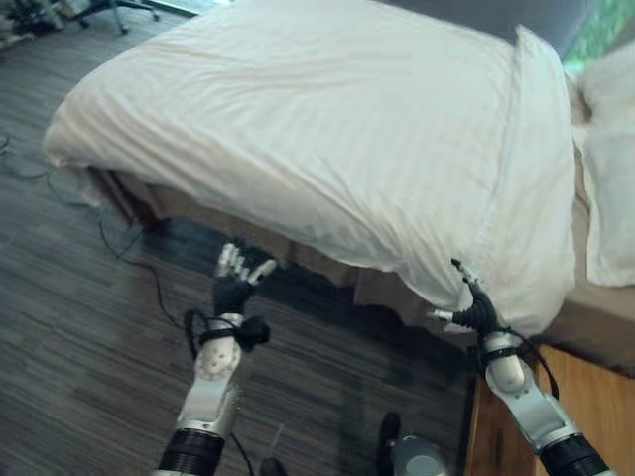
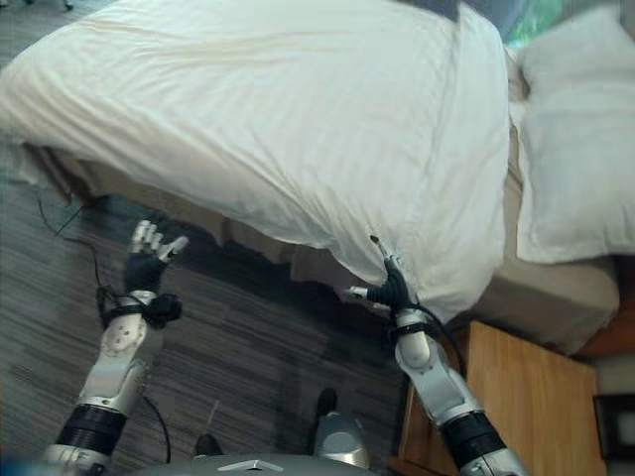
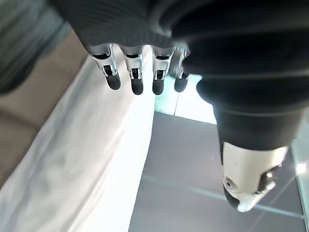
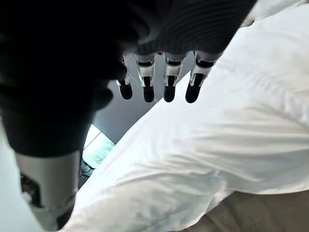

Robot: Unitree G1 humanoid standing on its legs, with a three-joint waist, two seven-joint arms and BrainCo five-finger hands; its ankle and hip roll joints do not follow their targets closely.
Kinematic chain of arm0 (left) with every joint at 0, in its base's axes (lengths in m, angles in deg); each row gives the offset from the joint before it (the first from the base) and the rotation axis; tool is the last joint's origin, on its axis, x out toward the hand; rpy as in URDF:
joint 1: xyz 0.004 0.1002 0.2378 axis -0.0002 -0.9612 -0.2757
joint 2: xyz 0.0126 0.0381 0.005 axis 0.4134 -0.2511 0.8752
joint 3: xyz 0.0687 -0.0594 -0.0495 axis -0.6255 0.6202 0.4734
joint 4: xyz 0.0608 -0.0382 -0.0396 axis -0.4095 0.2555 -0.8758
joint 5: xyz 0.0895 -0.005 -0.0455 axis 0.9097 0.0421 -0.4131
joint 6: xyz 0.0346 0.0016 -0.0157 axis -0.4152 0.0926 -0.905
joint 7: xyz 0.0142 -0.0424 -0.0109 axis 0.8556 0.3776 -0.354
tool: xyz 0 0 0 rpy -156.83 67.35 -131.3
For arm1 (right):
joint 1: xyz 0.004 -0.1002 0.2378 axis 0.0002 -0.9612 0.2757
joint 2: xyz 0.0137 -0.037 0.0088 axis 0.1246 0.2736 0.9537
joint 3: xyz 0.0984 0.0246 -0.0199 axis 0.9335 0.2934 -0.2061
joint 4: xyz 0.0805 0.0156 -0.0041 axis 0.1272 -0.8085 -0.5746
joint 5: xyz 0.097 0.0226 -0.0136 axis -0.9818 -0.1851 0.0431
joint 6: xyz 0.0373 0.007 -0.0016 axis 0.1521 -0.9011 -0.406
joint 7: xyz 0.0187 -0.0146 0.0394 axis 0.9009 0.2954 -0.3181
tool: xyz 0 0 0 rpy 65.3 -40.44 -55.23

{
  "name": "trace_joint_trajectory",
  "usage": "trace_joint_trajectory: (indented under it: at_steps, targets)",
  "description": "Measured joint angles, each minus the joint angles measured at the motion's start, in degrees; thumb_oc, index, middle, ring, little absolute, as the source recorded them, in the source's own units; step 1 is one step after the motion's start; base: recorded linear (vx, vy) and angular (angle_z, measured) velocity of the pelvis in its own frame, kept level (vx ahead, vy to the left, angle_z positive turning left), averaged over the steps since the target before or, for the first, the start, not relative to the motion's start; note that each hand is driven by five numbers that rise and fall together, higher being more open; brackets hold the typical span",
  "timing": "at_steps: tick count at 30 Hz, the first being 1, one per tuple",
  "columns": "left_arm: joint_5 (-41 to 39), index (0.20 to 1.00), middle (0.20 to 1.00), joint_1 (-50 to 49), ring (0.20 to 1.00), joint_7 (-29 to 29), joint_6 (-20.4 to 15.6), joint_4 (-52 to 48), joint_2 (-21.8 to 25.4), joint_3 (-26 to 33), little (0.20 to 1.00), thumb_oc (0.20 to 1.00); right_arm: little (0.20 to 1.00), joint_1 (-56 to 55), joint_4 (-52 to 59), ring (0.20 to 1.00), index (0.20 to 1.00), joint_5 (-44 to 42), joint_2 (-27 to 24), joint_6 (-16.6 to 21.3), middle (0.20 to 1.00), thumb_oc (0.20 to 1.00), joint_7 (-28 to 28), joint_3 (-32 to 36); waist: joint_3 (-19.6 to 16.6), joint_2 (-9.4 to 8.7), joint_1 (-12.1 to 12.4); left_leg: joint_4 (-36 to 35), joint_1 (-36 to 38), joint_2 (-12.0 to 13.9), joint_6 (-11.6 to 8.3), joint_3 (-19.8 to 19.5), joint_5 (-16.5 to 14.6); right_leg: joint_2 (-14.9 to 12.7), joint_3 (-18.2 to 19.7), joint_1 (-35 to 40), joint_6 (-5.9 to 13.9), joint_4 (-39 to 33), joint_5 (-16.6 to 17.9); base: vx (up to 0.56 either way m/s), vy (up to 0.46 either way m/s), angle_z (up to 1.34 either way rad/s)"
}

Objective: Making the bed.

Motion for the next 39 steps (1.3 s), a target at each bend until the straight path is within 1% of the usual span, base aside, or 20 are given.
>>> trace_joint_trajectory:
  at_steps: [1, 2, 4, 6, 7, 10, 11, 12, 13, 14, 15, 16, 17, 19, 21, 24, 29, 32, 35, 39]
  targets:
    - [1.22, 1.000, 1.000, -0.66, 1.000, -0.04, 0.02, 0.03, 0.63, 0.05, 1.000, 1.000, 1.000, -0.01, -0.07, 1.000, 1.000, -0.50, 0.52, -0.06, 1.000, 1.000, -0.35, -0.10, -0.11, -0.15, 0.38, 0.04, -0.46, -0.53, 0.26, -0.86, 0.12, -0.55, 0.47, 0.46, 1.19, -0.57, 0.73, 0.05, 0.107, 0.43]
    - [1.42, 1.000, 1.000, -1.27, 1.000, -0.15, 0.10, 0.00, 0.55, 0.02, 1.000, 1.000, 1.000, 0.10, -0.11, 1.000, 1.000, -1.49, 0.55, -0.07, 1.000, 1.000, -0.95, -0.18, -0.13, -0.18, 0.50, -0.18, -0.66, -1.02, 0.44, -1.42, 0.23, -0.73, 0.53, 0.82, 1.26, -1.28, 0.77, 0.05, 0.090, 0.36]
    - [1.44, 1.000, 1.000, -4.61, 1.000, -0.70, 0.23, 0.03, 0.83, 0.12, 1.000, 1.000, 1.000, 1.18, -0.44, 1.000, 1.000, -3.07, 1.06, -0.22, 1.000, 1.000, -2.29, -0.22, -0.18, -0.28, 2.41, -0.32, -0.52, -1.68, 0.48, -1.74, 0.19, -0.84, 0.28, 2.27, 1.79, -2.87, 1.10, 0.04, 0.081, 0.16]
    - [1.46, 1.000, 1.000, -6.11, 1.000, -1.57, 0.62, 0.10, 0.47, -0.02, 1.000, 1.000, 1.000, 1.47, -0.42, 1.000, 1.000, -4.47, 0.74, -0.27, 1.000, 1.000, -2.43, 0.32, 0.26, 0.25, 2.37, -0.64, -0.93, -1.74, 0.47, -2.81, -0.58, -1.11, -0.53, 3.03, 2.10, -2.99, 0.86, 0.04, 0.060, 0.26]
    - [1.47, 1.000, 1.000, -6.69, 1.000, -1.85, 0.63, 0.12, 0.26, -0.05, 1.000, 1.000, 1.000, 1.63, -0.43, 1.000, 1.000, -5.75, 0.64, -0.29, 1.000, 1.000, -2.83, 0.47, 0.50, 0.37, 3.14, -0.52, -1.31, -1.83, 0.78, -3.47, -0.53, -1.50, -0.99, 3.25, 2.20, -2.80, 0.80, 0.11, 0.059, 0.35]
    - [1.44, 1.000, 1.000, -6.54, 1.000, -2.76, 0.68, 0.02, -0.33, -0.73, 1.000, 1.000, 1.000, 1.31, -0.56, 1.000, 1.000, -7.16, 0.72, -0.29, 1.000, 1.000, -3.57, 0.71, 0.90, 0.14, 2.57, -0.64, -1.54, -1.30, 1.17, -4.47, -0.26, -1.73, -0.66, 3.14, 2.24, -0.35, 0.76, 0.14, 0.065, 0.52]
    - [1.34, 1.000, 1.000, -6.61, 1.000, -2.84, 0.69, 0.08, -1.46, -2.19, 1.000, 1.000, 1.000, -0.27, -0.42, 1.000, 1.000, -9.34, 0.55, -0.16, 1.000, 1.000, -4.03, 3.34, 2.02, 0.70, 1.57, -0.67, -1.43, -0.42, 2.46, -6.30, -0.04, -2.04, 6.81, -0.07, 2.52, 9.02, 0.56, 0.36, 0.467, 0.85]
    - [1.14, 1.000, 1.000, -6.73, 1.000, -3.02, 0.73, 0.06, -1.95, -3.24, 1.000, 1.000, 1.000, -2.06, 0.17, 1.000, 1.000, -10.88, 0.39, 0.05, 1.000, 1.000, -4.21, 4.35, 2.54, 1.31, 1.56, -0.44, -1.71, -0.18, 3.91, -8.09, 0.91, -0.92, 13.25, -4.51, 4.78, 16.00, -3.73, 0.33, 0.454, 1.30]
    - [0.60, 1.000, 1.000, -6.42, 1.000, -3.28, 0.57, 0.08, -2.73, -5.23, 1.000, 1.000, 1.000, -6.00, 1.81, 1.000, 1.000, -12.79, 2.36, 0.95, 1.000, 1.000, -4.55, 5.45, 2.93, 2.49, 0.33, 3.52, -5.58, 0.86, 3.18, -13.43, 0.38, 6.84, 24.80, -2.59, 5.13, 12.50, -13.03, 0.29, 0.375, 1.97]
    - [0.60, 1.000, 1.000, -6.26, 1.000, -4.52, 0.51, 0.02, -3.61, -6.43, 1.000, 1.000, 1.000, -10.32, 3.52, 1.000, 1.000, -14.96, 4.17, 2.18, 1.000, 1.000, -4.04, 6.36, 2.73, 5.10, -2.69, 5.88, -10.74, 2.49, 3.63, -21.68, 0.17, 16.67, 37.31, -0.45, 0.22, 7.48, -16.99, 0.12, 0.005, 2.41]
    - [0.78, 1.000, 1.000, -7.93, 1.000, -6.07, 1.16, 0.22, -2.63, -7.28, 1.000, 1.000, 1.000, -10.20, 3.70, 1.000, 1.000, -16.01, 4.96, 2.15, 1.000, 1.000, -5.29, 2.29, 2.45, 1.67, -1.44, 0.79, -8.44, -1.84, 3.07, -20.60, 3.89, 16.16, 30.79, 0.79, -2.62, -1.47, -7.53, 0.09, -0.022, 2.24]
    - [0.76, 1.000, 1.000, -7.76, 1.000, -6.06, 2.30, 1.98, -3.87, -7.54, 1.000, 1.000, 1.000, -7.95, 2.20, 1.000, 1.000, -16.45, 4.64, 2.40, 1.000, 1.000, -5.70, 2.15, 3.99, 4.09, -1.84, -0.11, -7.48, -2.27, 3.18, -22.01, 4.09, 15.76, 28.51, 2.68, -3.24, -2.11, -6.87, 0.14, -0.008, 1.15]
    - [0.82, 1.000, 1.000, -8.48, 1.000, -6.52, 2.63, 1.36, -3.85, -8.05, 1.000, 1.000, 1.000, -7.14, 2.61, 1.000, 1.000, -17.51, 4.60, 2.47, 1.000, 1.000, -5.84, 2.43, 4.02, 5.30, -1.96, -0.23, -6.95, -2.27, 3.17, -19.59, 3.32, 15.14, 27.81, 2.62, -3.16, -2.46, -7.20, 0.08, 0.013, 0.64]
    - [0.44, 1.000, 1.000, -9.77, 1.000, -7.37, 2.62, -0.19, -3.79, -7.48, 1.000, 1.000, 1.000, -5.02, 3.44, 1.000, 1.000, -18.88, 4.23, 2.96, 1.000, 1.000, -6.37, 2.92, 4.20, 8.25, -1.28, -0.40, -6.65, -1.69, 2.85, -16.93, 3.45, 15.05, 27.36, 3.10, -2.81, -2.80, -7.41, 0.09, 0.014, 0.13]
    - [0.08, 1.000, 1.000, -11.38, 1.000, -7.97, 2.07, -4.34, -4.22, -6.49, 1.000, 1.000, 1.000, -5.07, 7.11, 1.000, 1.000, -21.82, 3.72, 4.66, 1.000, 1.000, -7.17, 4.41, 4.00, 8.90, -0.71, -0.71, -4.89, -1.83, 2.51, -16.77, 3.30, 14.68, 27.07, 5.76, -2.69, -3.71, -7.49, 0.10, -0.004, 0.02]
    - [0.08, 1.000, 1.000, -11.96, 1.000, -9.41, 1.43, -6.30, -4.25, -6.43, 1.000, 1.000, 1.000, -6.25, 9.48, 1.000, 1.000, -22.45, 3.54, 6.72, 1.000, 1.000, -7.36, 4.40, 3.35, 7.71, -0.76, -0.73, -3.49, -1.87, 2.17, -16.82, 3.01, 14.27, 26.32, 7.69, -2.67, -4.83, -7.51, 0.07, -0.012, 0.05]
    - [-0.53, 1.000, 1.000, -12.03, 1.000, -9.83, 1.38, -6.62, -4.31, -6.57, 1.000, 1.000, 1.000, -6.92, 9.45, 1.000, 1.000, -22.39, 3.41, 6.83, 1.000, 1.000, -8.55, 4.16, 2.63, 5.92, -0.29, -0.73, -3.51, -2.31, 2.17, -18.56, 3.02, 13.87, 24.36, 9.19, -2.67, -5.99, -7.51, 0.05, -0.032, 0.17]
    - [-1.85, 1.000, 1.000, -12.75, 1.000, -9.81, 1.38, -6.76, -4.26, -6.51, 1.000, 1.000, 1.000, -6.96, 9.40, 1.000, 1.000, -22.38, 3.42, 6.83, 1.000, 1.000, -8.62, 4.15, 1.82, 5.08, 0.93, -0.73, -3.54, -2.46, 2.19, -18.96, 3.04, 13.77, 23.91, 9.36, -2.67, -6.06, -7.51, 0.03, -0.024, 0.10]
    - [-1.87, 1.000, 1.000, -13.55, 1.000, -9.81, 1.38, -6.76, -4.13, -6.58, 1.000, 1.000, 1.000, -7.23, 9.23, 1.000, 1.000, -22.40, 3.45, 6.82, 1.000, 1.000, -8.65, 4.15, 0.84, 4.28, 0.90, -0.74, -3.72, -2.75, 2.22, -19.31, 3.04, 13.54, 23.61, 9.30, -2.66, -6.04, -7.52, 0.02, -0.014, 0.07]
    - [-1.95, 1.000, 1.000, -13.95, 1.000, -9.67, 1.39, -6.75, -3.69, -6.60, 1.000, 1.000, 1.000, -9.20, 8.41, 1.000, 1.000, -22.44, 3.55, 6.82, 1.000, 1.000, -8.98, 4.16, -2.65, 2.86, 0.85, -0.74, -4.71, -2.91, 2.67, -19.83, 3.05, 13.40, 23.05, 8.35, -2.56, -5.79, -7.59, 0.02, -0.006, 0.07]
